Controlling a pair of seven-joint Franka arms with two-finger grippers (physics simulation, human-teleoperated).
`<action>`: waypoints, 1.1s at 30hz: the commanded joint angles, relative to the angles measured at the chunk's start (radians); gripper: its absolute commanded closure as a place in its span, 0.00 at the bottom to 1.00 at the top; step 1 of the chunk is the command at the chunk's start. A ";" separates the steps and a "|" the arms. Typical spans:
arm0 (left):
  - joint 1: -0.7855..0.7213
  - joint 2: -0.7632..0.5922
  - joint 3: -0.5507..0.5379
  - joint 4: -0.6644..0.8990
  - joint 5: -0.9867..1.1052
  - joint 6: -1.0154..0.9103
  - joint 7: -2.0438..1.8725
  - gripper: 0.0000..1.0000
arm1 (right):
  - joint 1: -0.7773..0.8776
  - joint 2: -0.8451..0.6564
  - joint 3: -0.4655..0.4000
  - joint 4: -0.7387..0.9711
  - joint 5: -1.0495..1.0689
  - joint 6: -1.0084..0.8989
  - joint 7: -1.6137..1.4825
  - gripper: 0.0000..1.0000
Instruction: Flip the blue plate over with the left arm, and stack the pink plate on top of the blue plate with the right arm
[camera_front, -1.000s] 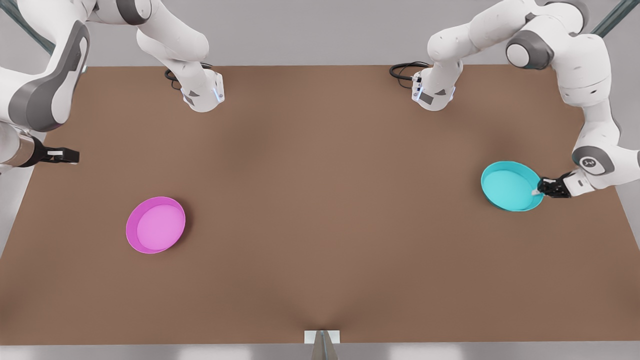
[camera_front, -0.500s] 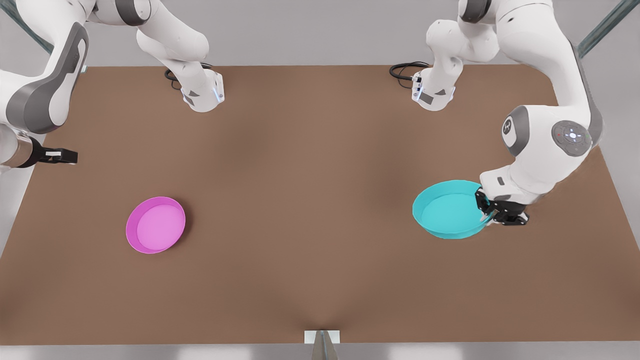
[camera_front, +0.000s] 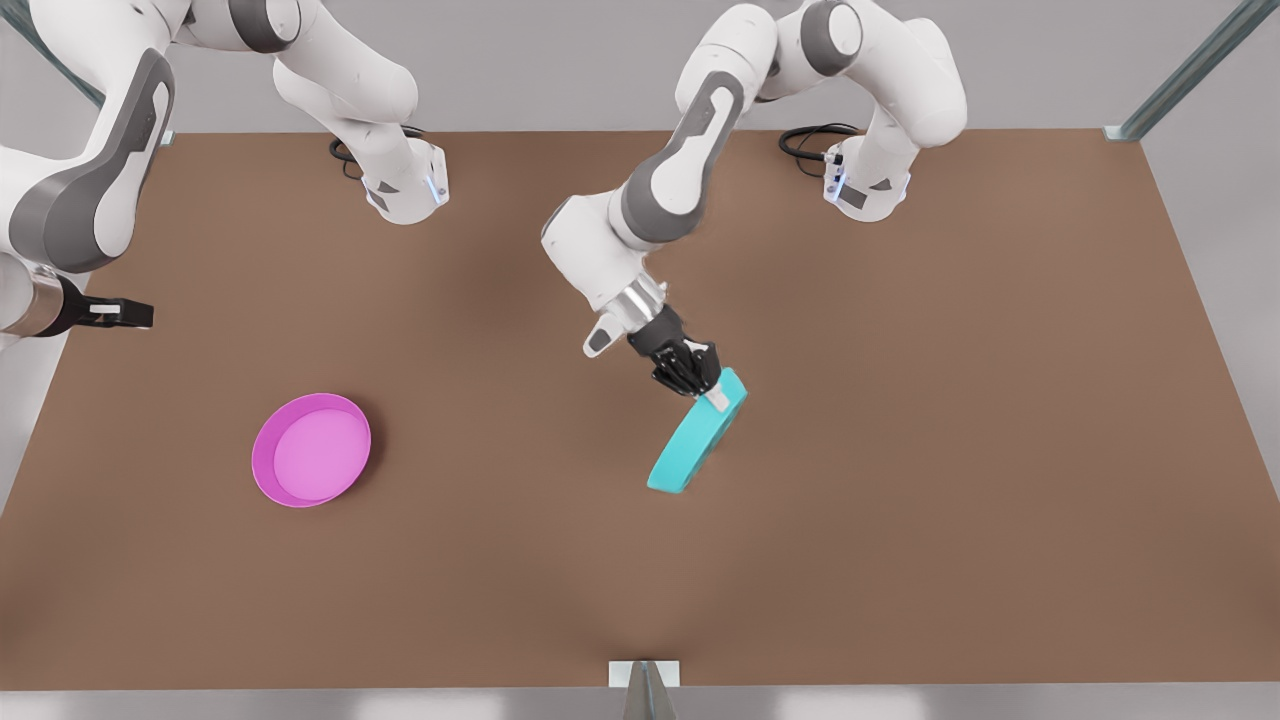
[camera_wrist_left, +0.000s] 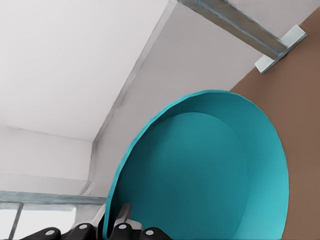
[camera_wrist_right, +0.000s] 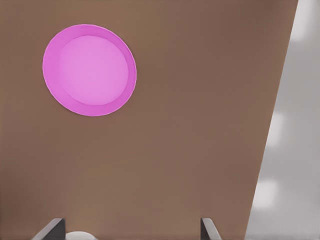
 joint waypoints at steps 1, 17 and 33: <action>-0.010 0.013 -0.019 -0.030 0.177 0.073 -1.082 0.79 | 0.000 0.000 -0.002 0.000 0.001 0.001 0.000 0.00; -0.141 0.223 -0.057 -0.409 0.580 0.521 -1.795 0.79 | 0.000 0.011 -0.003 -0.007 0.002 0.002 0.000 0.00; -0.164 0.301 -0.057 -0.393 0.583 0.449 -1.832 0.79 | 0.000 0.024 -0.014 -0.007 0.002 0.004 0.000 0.00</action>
